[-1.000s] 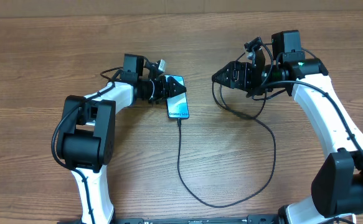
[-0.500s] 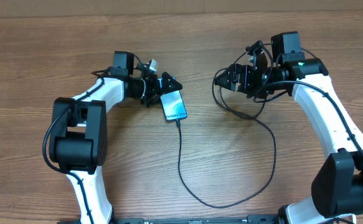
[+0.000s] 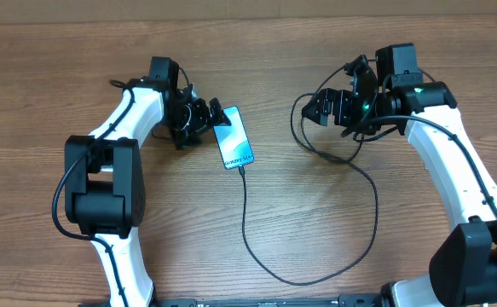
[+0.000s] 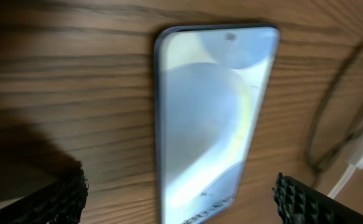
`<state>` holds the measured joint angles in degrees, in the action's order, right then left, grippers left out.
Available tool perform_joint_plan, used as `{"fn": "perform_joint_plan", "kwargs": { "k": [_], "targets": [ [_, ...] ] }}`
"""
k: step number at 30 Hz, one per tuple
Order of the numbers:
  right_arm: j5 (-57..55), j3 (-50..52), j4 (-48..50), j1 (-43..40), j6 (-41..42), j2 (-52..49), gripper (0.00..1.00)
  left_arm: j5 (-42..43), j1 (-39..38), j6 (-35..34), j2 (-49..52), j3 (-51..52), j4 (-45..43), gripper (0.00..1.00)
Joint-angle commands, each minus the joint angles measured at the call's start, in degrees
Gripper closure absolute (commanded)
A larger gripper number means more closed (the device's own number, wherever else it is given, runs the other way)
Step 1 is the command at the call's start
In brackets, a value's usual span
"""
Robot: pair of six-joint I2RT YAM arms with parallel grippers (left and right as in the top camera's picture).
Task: Plug charger to phone and switch on socket
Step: 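Move the right gripper over the white power strip's orange switch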
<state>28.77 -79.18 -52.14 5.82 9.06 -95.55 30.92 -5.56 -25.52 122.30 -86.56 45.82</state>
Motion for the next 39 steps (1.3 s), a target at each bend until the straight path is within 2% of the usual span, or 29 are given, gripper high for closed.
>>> {"fn": "perform_joint_plan", "kwargs": {
  "k": [1, 7, 17, 23, 39],
  "targets": [
    [-6.86, -0.83, -0.35, -2.43, 1.97, 3.15, 0.0, -10.8, 0.66, 0.07, 3.58, -2.86, 3.56, 0.0],
    [-9.99, -0.83, -1.2, -12.48, 5.05, 4.04, 0.0, -11.76, 0.55, 5.01, 1.49, -9.14, 11.41, 0.01],
    [-23.69, -0.83, 0.72, -26.93, 10.71, 4.02, 0.0, -13.94, -1.86, 9.51, -12.85, -9.31, 11.43, 0.01],
    [-32.65, -0.79, 4.13, -30.84, 15.02, 3.45, 0.0, -13.79, -3.04, 10.08, -16.22, -9.31, 11.19, 0.0],
    [-31.52, -0.76, 14.14, -33.35, 14.99, -11.76, 0.0, -11.37, -3.1, 7.48, -16.24, -9.31, 12.92, 0.0]
  ]
}}
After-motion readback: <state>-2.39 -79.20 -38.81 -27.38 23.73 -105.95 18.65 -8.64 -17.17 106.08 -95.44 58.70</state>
